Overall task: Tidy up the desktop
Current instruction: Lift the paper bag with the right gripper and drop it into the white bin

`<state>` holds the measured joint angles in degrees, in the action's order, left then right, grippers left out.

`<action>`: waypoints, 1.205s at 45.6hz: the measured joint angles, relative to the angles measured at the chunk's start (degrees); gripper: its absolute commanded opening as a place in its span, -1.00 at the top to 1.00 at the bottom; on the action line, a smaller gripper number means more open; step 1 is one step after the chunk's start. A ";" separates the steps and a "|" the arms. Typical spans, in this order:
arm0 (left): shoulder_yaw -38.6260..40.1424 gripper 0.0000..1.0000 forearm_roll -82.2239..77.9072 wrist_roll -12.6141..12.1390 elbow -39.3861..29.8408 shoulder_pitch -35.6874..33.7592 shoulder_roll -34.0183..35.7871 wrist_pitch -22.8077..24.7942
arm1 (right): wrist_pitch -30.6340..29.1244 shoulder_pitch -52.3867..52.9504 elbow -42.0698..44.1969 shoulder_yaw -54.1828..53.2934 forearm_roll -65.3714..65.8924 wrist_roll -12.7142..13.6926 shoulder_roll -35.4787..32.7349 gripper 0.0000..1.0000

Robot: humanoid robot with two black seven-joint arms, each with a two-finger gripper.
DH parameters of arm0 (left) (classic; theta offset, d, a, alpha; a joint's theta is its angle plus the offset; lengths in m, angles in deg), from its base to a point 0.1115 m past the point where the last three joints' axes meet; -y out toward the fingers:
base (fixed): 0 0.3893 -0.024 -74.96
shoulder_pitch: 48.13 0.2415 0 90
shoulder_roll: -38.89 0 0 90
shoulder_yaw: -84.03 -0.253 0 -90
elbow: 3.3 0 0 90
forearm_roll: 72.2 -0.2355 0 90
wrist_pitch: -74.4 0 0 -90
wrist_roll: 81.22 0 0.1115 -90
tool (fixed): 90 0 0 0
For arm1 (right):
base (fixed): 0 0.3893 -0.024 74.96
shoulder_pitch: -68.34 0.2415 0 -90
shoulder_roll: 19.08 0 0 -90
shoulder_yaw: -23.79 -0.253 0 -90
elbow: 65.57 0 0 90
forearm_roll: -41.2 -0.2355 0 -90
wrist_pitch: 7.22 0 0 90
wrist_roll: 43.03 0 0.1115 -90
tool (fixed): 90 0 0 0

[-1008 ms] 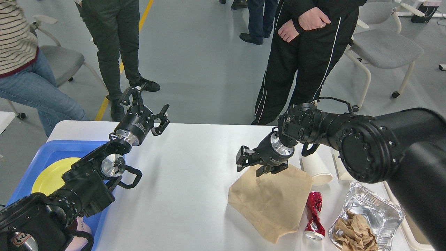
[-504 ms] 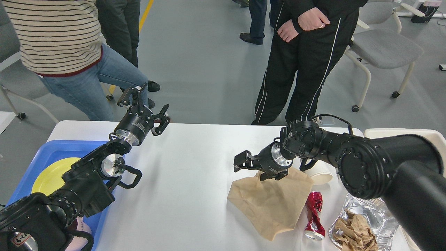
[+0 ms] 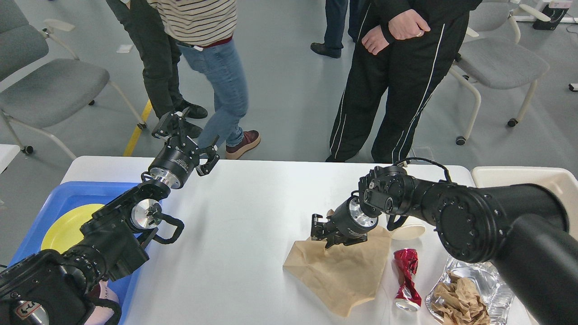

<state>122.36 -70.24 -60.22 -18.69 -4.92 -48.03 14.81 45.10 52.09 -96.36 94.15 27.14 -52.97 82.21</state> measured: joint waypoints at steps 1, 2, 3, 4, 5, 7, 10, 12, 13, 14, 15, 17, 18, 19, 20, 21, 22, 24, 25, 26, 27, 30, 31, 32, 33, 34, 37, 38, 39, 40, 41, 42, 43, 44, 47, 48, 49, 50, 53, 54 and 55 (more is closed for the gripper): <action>0.00 -0.93 0.00 0.00 0.00 0.00 0.00 0.00 | -0.15 0.24 -0.03 -0.10 0.00 0.00 -0.08 1.00; 0.00 -0.93 0.02 0.00 0.00 0.00 0.00 0.00 | -0.29 0.63 -0.13 -0.21 0.00 0.00 -0.21 1.00; 0.00 -0.93 0.03 0.00 0.00 0.00 0.00 0.00 | -0.39 1.03 -0.30 -0.33 0.00 0.00 -0.35 1.00; 0.00 -0.93 0.03 0.00 0.00 0.00 0.00 0.00 | -0.46 1.55 -0.59 -0.47 0.00 0.00 -0.53 1.00; 0.00 -0.93 0.03 0.00 0.00 0.00 0.00 0.00 | -0.55 2.43 -1.21 -0.65 -0.01 -0.01 -0.90 1.00; 0.00 -0.93 0.03 0.00 0.00 0.00 0.00 0.00 | -0.86 4.38 -2.88 -1.05 -0.05 -0.04 -2.13 1.00; 0.00 -0.93 0.05 0.00 0.00 0.00 0.00 0.00 | -1.46 8.19 -5.93 -2.23 -0.06 -0.05 -4.85 1.00; 0.00 -0.93 0.05 0.00 0.00 0.01 0.00 0.00 | -1.83 10.74 -7.78 -3.29 -0.05 -0.06 -6.54 1.00; 0.00 -0.93 0.05 0.00 0.00 0.01 0.00 0.00 | -2.01 11.99 -8.69 -3.80 -0.06 -0.08 -7.36 1.00; 0.00 -0.93 0.05 0.00 0.00 0.01 0.00 0.00 | -2.28 13.53 -9.79 -4.35 -0.05 -0.10 -8.43 1.00; 0.00 -0.93 0.05 0.00 0.00 0.01 0.00 0.00 | -2.54 14.69 -10.64 -4.70 -0.05 -0.11 -9.32 1.00; 0.00 -0.93 0.05 0.00 0.00 0.01 0.00 0.00 | -3.19 17.34 -12.40 -5.18 -0.02 -0.13 -11.37 1.00; 0.00 -0.93 0.05 0.00 0.00 0.02 0.00 0.00 | -3.51 18.56 -13.08 -5.33 -0.01 -0.15 -12.31 1.00; 0.00 -0.93 0.05 0.00 0.00 0.03 0.00 0.00 | -3.83 19.78 -13.67 -5.44 0.01 -0.17 -13.21 1.00; 0.00 -0.93 0.05 0.00 0.00 0.03 0.00 0.00 | -4.13 20.99 -14.22 -5.54 0.02 -0.19 -14.10 1.00; 0.00 -0.93 0.05 0.00 0.00 0.04 0.00 0.00 | -4.56 22.48 -14.81 -5.65 0.03 -0.22 -15.20 1.00; 0.00 -0.93 0.05 0.00 0.00 0.04 0.00 0.00 | -4.91 23.62 -15.22 -5.76 0.03 -0.27 -16.08 1.00; 0.00 -0.93 0.05 0.00 0.00 0.04 0.00 0.00 | -5.83 26.10 -15.97 -5.94 0.02 -0.36 -18.17 1.00; 0.00 -0.93 0.05 0.00 0.00 0.04 0.00 0.00 | -6.27 27.13 -16.19 -6.01 0.03 -0.38 -19.16 1.00; 0.00 -0.93 0.05 0.00 0.00 0.04 0.00 0.00 | -6.69 28.13 -16.35 -6.08 0.03 -0.40 -20.15 1.00; 0.00 -0.93 0.05 0.00 0.00 0.04 0.00 0.00 | -7.13 29.09 -16.45 -6.18 0.04 -0.41 -21.16 1.00; 0.00 -0.93 0.05 0.00 0.01 0.04 0.00 0.00 | -8.40 31.96 -16.56 -6.53 0.07 -0.43 -24.43 1.00; 0.00 -0.93 0.05 0.00 0.01 0.04 0.00 0.00 | -8.79 33.09 -16.55 -6.65 0.07 -0.43 -25.76 1.00; 0.00 -0.93 0.05 0.00 0.01 0.04 0.00 0.00 | -9.06 33.98 -16.53 -6.71 0.08 -0.43 -26.85 1.00; 0.00 -0.93 0.05 0.00 0.01 0.04 0.00 0.00 | -9.25 34.87 -16.46 -6.74 0.08 -0.43 -27.90 1.00; 0.00 -0.93 0.05 0.00 0.01 0.04 0.00 0.00 | -9.46 35.89 -16.33 -6.78 0.09 -0.43 -29.19 1.00; 0.00 -0.93 0.05 0.00 0.01 0.04 0.00 0.00 | -9.69 38.09 -16.07 -6.81 0.15 -0.43 -32.50 1.00; 0.00 -0.93 0.05 0.00 0.01 0.04 0.00 0.00 | -9.72 38.63 -15.98 -6.81 0.19 -0.43 -33.50 1.00; 0.00 -0.93 0.05 0.00 0.01 0.04 0.00 0.00 | -9.76 39.73 -15.65 -6.81 0.30 -0.43 -35.96 1.00; 0.00 -0.93 0.05 0.00 0.01 0.04 0.00 0.00 | -9.76 39.93 -15.53 -6.81 0.34 -0.43 -36.57 1.00; 0.00 -0.93 0.05 0.00 0.01 0.04 0.00 0.00 | -9.73 40.08 -15.36 -6.81 0.43 -0.43 -37.16 1.00; 0.00 -0.93 0.05 0.00 0.00 0.01 0.00 0.00 | -9.65 40.12 -15.13 -6.83 0.57 -0.41 -37.83 1.00; 0.00 -0.93 0.05 0.00 0.00 0.01 0.00 0.00 | -9.45 40.11 -14.74 -6.83 0.82 -0.37 -38.72 1.00; 0.00 -0.93 0.05 0.00 0.01 0.01 0.00 0.00 | -9.19 40.02 -14.32 -6.79 1.02 -0.33 -39.48 1.00; 0.00 -0.93 0.05 0.00 0.01 0.01 0.00 0.00 | -7.81 38.72 -12.74 -6.44 1.57 -0.24 -41.83 1.00; 0.00 -0.93 0.05 0.00 0.01 0.01 0.00 0.00 | -7.16 37.96 -12.26 -6.33 1.69 -0.23 -42.60 1.00; 0.00 -0.93 0.05 0.00 0.01 0.01 0.00 0.00 | -6.37 37.08 -11.79 -6.21 1.80 -0.20 -43.44 1.00; 0.00 -0.93 0.05 0.00 0.01 0.01 0.00 0.00 | -5.24 35.83 -11.25 -6.15 1.87 -0.20 -44.59 1.00; 0.00 -0.93 0.04 0.00 0.01 0.01 0.00 0.00 | -1.67 32.60 -10.19 -6.04 2.02 -0.15 -47.79 1.00; 0.00 -0.93 0.02 0.00 0.01 0.01 0.00 0.00 | -0.46 31.66 -9.96 -5.99 2.05 -0.14 -48.83 1.00; 0.00 -0.93 0.01 0.00 0.01 0.01 0.00 0.00 | 0.80 30.65 -9.76 -5.98 2.06 -0.15 -49.87 1.00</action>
<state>122.35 -70.23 -60.22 -18.68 -4.91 -48.03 14.81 45.90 82.73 -106.12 88.17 29.20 -53.12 32.34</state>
